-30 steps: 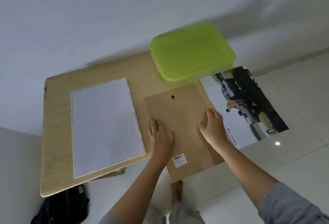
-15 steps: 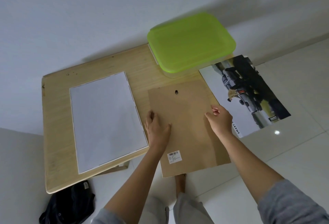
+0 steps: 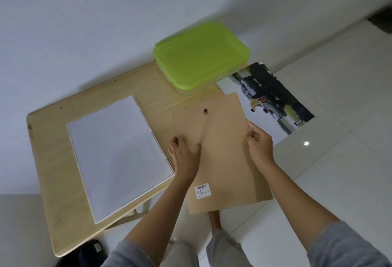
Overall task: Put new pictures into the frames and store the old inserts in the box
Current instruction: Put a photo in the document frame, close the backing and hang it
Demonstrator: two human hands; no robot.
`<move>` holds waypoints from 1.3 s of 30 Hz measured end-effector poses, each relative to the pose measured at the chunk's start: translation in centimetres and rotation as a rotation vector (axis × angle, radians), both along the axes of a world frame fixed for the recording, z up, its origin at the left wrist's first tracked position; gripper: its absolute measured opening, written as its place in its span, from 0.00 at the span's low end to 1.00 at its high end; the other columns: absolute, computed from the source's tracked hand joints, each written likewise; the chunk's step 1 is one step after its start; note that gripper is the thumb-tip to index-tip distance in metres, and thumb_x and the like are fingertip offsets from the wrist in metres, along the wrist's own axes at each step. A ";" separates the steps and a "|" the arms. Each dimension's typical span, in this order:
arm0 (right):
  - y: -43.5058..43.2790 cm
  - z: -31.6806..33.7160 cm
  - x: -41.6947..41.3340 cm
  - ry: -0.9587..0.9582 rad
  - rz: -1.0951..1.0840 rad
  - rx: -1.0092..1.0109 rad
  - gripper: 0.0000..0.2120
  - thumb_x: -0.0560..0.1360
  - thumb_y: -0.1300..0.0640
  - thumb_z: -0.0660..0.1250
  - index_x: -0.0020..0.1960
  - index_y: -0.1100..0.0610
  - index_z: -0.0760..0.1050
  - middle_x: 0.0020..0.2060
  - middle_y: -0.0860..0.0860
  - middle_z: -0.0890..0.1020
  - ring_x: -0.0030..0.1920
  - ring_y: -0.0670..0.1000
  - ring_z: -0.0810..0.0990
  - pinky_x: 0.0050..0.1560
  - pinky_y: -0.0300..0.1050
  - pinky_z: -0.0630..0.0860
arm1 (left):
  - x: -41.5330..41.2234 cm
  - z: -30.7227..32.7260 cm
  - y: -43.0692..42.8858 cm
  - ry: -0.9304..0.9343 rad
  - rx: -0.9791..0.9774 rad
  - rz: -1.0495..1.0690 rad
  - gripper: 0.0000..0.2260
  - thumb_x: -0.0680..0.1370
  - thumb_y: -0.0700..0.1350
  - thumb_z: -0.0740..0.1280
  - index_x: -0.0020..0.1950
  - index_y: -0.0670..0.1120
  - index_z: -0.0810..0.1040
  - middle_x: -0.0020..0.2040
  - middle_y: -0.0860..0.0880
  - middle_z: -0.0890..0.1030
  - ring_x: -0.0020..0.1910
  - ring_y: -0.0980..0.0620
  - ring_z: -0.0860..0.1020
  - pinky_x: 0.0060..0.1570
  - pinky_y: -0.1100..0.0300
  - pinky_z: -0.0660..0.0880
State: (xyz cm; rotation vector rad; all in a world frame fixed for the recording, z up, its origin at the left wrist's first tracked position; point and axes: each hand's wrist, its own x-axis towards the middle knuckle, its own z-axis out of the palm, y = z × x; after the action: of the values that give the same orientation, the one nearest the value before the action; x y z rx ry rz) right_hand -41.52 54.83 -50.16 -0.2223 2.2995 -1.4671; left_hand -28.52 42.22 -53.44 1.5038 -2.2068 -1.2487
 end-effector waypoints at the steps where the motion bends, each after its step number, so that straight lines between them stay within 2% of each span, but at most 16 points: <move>1: 0.3 0.4 0.2 0.004 -0.012 -0.015 0.19 0.77 0.63 0.62 0.67 0.57 0.70 0.62 0.50 0.76 0.55 0.45 0.73 0.59 0.36 0.67 | 0.2 0.4 0.2 0.008 0.002 -0.012 0.26 0.76 0.52 0.65 0.69 0.41 0.63 0.68 0.44 0.61 0.67 0.45 0.60 0.63 0.55 0.62; 7: -0.5 2.6 1.0 -0.019 -0.052 -0.116 0.19 0.76 0.64 0.63 0.67 0.57 0.71 0.60 0.50 0.77 0.55 0.44 0.74 0.58 0.34 0.67 | 2.2 3.1 -1.8 0.149 0.018 -0.020 0.32 0.76 0.54 0.65 0.74 0.48 0.55 0.67 0.46 0.63 0.67 0.48 0.62 0.66 0.52 0.64; 11: -4.6 3.1 2.2 -0.043 0.019 -0.159 0.19 0.76 0.64 0.63 0.66 0.57 0.72 0.53 0.53 0.79 0.52 0.46 0.76 0.50 0.28 0.69 | 5.4 4.5 -5.0 0.247 0.043 0.030 0.33 0.76 0.51 0.66 0.75 0.50 0.53 0.64 0.50 0.66 0.59 0.56 0.67 0.57 0.62 0.65; 12: -5.9 3.1 2.6 -0.053 0.051 -0.164 0.19 0.76 0.64 0.64 0.66 0.57 0.72 0.50 0.53 0.79 0.49 0.45 0.76 0.46 0.27 0.69 | 6.5 4.5 -5.9 0.255 0.037 0.061 0.33 0.76 0.51 0.67 0.75 0.50 0.53 0.65 0.50 0.66 0.60 0.55 0.68 0.59 0.62 0.65; 14: -9.0 2.6 3.6 -0.082 0.108 -0.169 0.18 0.76 0.64 0.64 0.65 0.58 0.72 0.44 0.51 0.80 0.44 0.43 0.77 0.43 0.27 0.69 | 8.9 4.3 -7.7 0.259 0.045 0.131 0.34 0.75 0.51 0.67 0.76 0.50 0.53 0.70 0.50 0.66 0.66 0.51 0.69 0.66 0.54 0.66; 16: -11.9 2.1 4.8 -0.106 0.139 -0.172 0.17 0.75 0.65 0.64 0.63 0.58 0.73 0.37 0.49 0.79 0.39 0.43 0.76 0.41 0.28 0.69 | 11.2 4.2 -8.7 0.247 0.085 0.198 0.33 0.75 0.52 0.67 0.75 0.51 0.54 0.71 0.49 0.67 0.66 0.49 0.70 0.65 0.47 0.68; 19: -16.2 0.9 6.8 -0.117 0.203 -0.151 0.14 0.74 0.66 0.64 0.59 0.58 0.75 0.32 0.49 0.78 0.31 0.44 0.74 0.31 0.28 0.68 | 14.7 3.9 -9.9 0.260 0.142 0.333 0.30 0.76 0.50 0.67 0.75 0.51 0.57 0.69 0.49 0.70 0.63 0.50 0.73 0.62 0.48 0.72; 21: -18.4 0.3 8.1 -0.132 0.270 -0.132 0.13 0.74 0.65 0.64 0.58 0.57 0.75 0.31 0.49 0.78 0.31 0.47 0.75 0.32 0.34 0.69 | 16.6 3.5 -10.5 0.262 0.157 0.404 0.30 0.76 0.50 0.67 0.74 0.52 0.58 0.68 0.49 0.72 0.62 0.51 0.74 0.61 0.49 0.73; 23: -20.4 -0.3 9.1 -0.149 0.357 -0.097 0.13 0.74 0.64 0.63 0.58 0.57 0.74 0.32 0.51 0.78 0.36 0.52 0.74 0.37 0.42 0.69 | 18.1 3.1 -11.1 0.260 0.164 0.471 0.30 0.76 0.49 0.67 0.74 0.51 0.58 0.67 0.49 0.72 0.62 0.50 0.74 0.61 0.49 0.73; 25: -21.7 -0.8 9.9 -0.156 0.429 -0.061 0.14 0.75 0.64 0.62 0.59 0.56 0.74 0.34 0.50 0.79 0.39 0.53 0.75 0.39 0.43 0.70 | 19.1 2.6 -11.6 0.236 0.165 0.508 0.30 0.75 0.50 0.67 0.74 0.51 0.58 0.67 0.48 0.71 0.63 0.49 0.73 0.61 0.47 0.73; 30: -22.8 -1.8 11.0 -0.090 0.550 0.043 0.17 0.76 0.62 0.61 0.65 0.54 0.71 0.43 0.52 0.77 0.41 0.50 0.74 0.37 0.35 0.69 | 20.3 1.6 -12.5 0.167 0.203 0.509 0.32 0.75 0.54 0.66 0.74 0.52 0.56 0.69 0.48 0.69 0.65 0.47 0.70 0.63 0.45 0.70; 34: -22.4 -2.6 10.6 0.028 0.605 0.103 0.18 0.77 0.60 0.61 0.67 0.55 0.69 0.41 0.53 0.73 0.39 0.50 0.71 0.32 0.28 0.66 | 20.0 1.9 -13.2 0.124 0.147 0.442 0.31 0.77 0.51 0.64 0.76 0.48 0.54 0.71 0.48 0.66 0.69 0.47 0.66 0.67 0.48 0.65; 36: -22.3 -2.8 10.3 0.057 0.627 0.124 0.19 0.77 0.59 0.61 0.68 0.55 0.68 0.40 0.52 0.71 0.38 0.49 0.70 0.33 0.30 0.66 | 19.9 1.6 -13.6 0.103 0.120 0.420 0.30 0.77 0.50 0.64 0.76 0.47 0.54 0.72 0.48 0.64 0.69 0.48 0.64 0.68 0.51 0.63; 39: -22.2 -3.1 10.1 0.083 0.658 0.144 0.20 0.77 0.58 0.62 0.69 0.54 0.68 0.36 0.50 0.70 0.36 0.48 0.69 0.35 0.32 0.65 | 19.8 1.3 -14.1 0.074 0.110 0.405 0.30 0.77 0.49 0.64 0.75 0.47 0.54 0.68 0.46 0.65 0.67 0.48 0.66 0.64 0.55 0.64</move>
State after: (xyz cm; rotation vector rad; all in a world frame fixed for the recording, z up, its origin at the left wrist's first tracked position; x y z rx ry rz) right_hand -31.42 32.66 -53.23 -0.9088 2.0803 -0.9649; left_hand -8.70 28.16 -52.13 1.7981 -1.6954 -1.2775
